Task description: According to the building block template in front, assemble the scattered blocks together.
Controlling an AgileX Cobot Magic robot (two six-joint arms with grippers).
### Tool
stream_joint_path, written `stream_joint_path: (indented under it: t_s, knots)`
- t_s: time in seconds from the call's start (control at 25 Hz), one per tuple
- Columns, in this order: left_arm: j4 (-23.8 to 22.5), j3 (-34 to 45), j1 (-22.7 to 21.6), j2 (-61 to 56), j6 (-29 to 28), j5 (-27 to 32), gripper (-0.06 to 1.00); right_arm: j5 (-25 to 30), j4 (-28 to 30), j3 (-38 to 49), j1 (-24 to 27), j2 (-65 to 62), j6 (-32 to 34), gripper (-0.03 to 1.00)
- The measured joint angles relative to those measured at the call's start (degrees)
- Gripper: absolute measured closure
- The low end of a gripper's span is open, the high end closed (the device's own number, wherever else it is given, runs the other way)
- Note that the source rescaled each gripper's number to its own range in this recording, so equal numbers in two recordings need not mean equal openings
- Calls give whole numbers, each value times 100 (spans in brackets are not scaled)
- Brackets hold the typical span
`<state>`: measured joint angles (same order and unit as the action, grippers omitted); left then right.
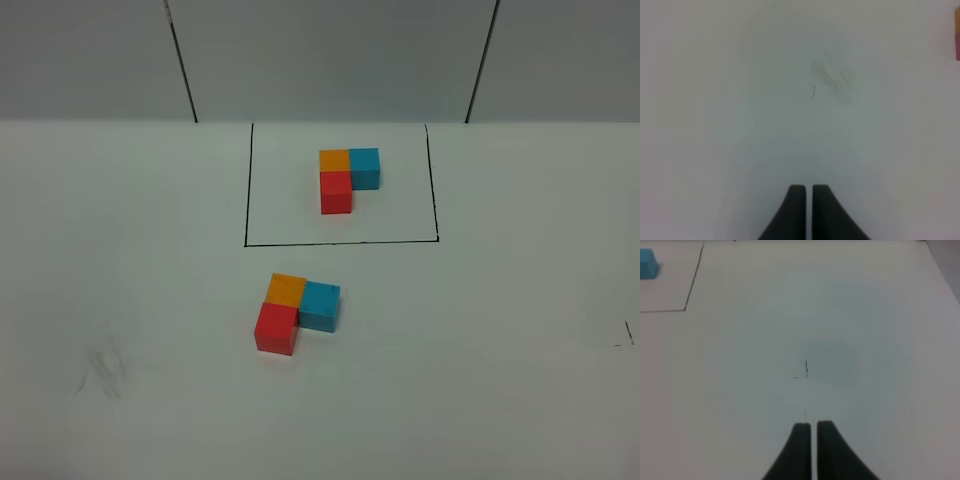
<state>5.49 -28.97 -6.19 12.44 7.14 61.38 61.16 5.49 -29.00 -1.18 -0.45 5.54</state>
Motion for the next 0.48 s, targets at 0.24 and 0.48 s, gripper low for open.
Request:
stream_joint_path:
  t_s: [0.24, 0.48]
  knots:
    - [0, 0, 0, 0, 0, 0, 94, 0, 0, 0, 0, 0, 0, 97]
    - [0, 0, 0, 0, 0, 0, 94, 0, 0, 0, 0, 0, 0, 97]
